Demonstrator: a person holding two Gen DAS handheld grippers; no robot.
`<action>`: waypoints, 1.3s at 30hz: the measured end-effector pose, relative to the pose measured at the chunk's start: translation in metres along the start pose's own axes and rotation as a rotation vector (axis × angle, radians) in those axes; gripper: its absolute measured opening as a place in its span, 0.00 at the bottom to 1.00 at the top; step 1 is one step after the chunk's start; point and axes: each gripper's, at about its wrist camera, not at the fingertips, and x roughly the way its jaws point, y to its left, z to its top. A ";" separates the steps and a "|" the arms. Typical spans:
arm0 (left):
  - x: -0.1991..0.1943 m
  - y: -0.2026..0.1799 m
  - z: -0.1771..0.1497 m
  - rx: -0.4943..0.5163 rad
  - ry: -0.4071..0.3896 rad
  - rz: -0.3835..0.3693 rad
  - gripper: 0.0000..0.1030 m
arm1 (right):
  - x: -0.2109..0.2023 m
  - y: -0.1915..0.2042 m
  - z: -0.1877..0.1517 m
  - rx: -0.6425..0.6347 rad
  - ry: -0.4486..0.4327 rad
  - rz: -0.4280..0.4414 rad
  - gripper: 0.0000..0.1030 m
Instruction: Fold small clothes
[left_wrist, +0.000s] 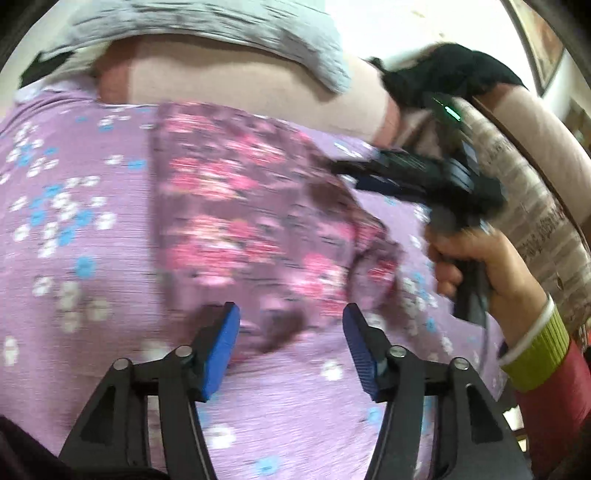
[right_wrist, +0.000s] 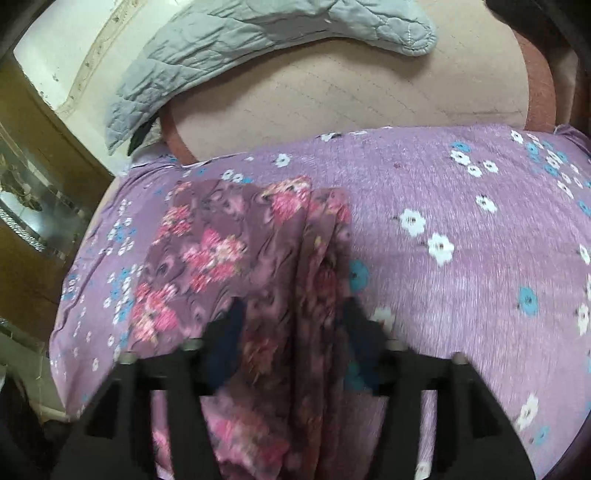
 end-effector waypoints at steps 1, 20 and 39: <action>-0.007 0.011 0.004 -0.024 -0.001 0.002 0.62 | -0.003 0.000 -0.005 0.005 0.004 0.018 0.66; 0.088 0.073 0.072 -0.132 0.135 -0.017 0.60 | 0.036 -0.020 -0.029 0.157 0.085 0.134 0.67; -0.044 0.107 0.058 0.004 0.031 0.061 0.22 | 0.013 0.106 -0.054 0.101 -0.002 0.255 0.28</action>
